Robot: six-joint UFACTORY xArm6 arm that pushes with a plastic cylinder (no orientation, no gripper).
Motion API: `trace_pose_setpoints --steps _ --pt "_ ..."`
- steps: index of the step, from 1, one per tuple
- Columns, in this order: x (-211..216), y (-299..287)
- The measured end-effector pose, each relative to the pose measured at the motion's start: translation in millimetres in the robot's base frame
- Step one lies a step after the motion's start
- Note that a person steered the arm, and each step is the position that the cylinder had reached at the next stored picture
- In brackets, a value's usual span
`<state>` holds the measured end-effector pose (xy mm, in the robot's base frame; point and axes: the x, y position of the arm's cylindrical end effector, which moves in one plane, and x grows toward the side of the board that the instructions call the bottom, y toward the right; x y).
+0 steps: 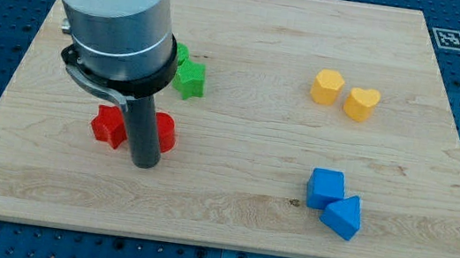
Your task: Push the green blocks slightly down
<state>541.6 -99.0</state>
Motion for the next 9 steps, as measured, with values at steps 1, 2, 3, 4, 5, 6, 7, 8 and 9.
trace_pose_setpoints --steps 1,2,3,4,5,6,7,8,9 --pt "13 8" --pt "17 57" --pt "12 115" --pt "-13 154" --pt "-53 162" --pt "-101 158" --pt "-157 149" --pt "-204 123" --pt "-220 59"
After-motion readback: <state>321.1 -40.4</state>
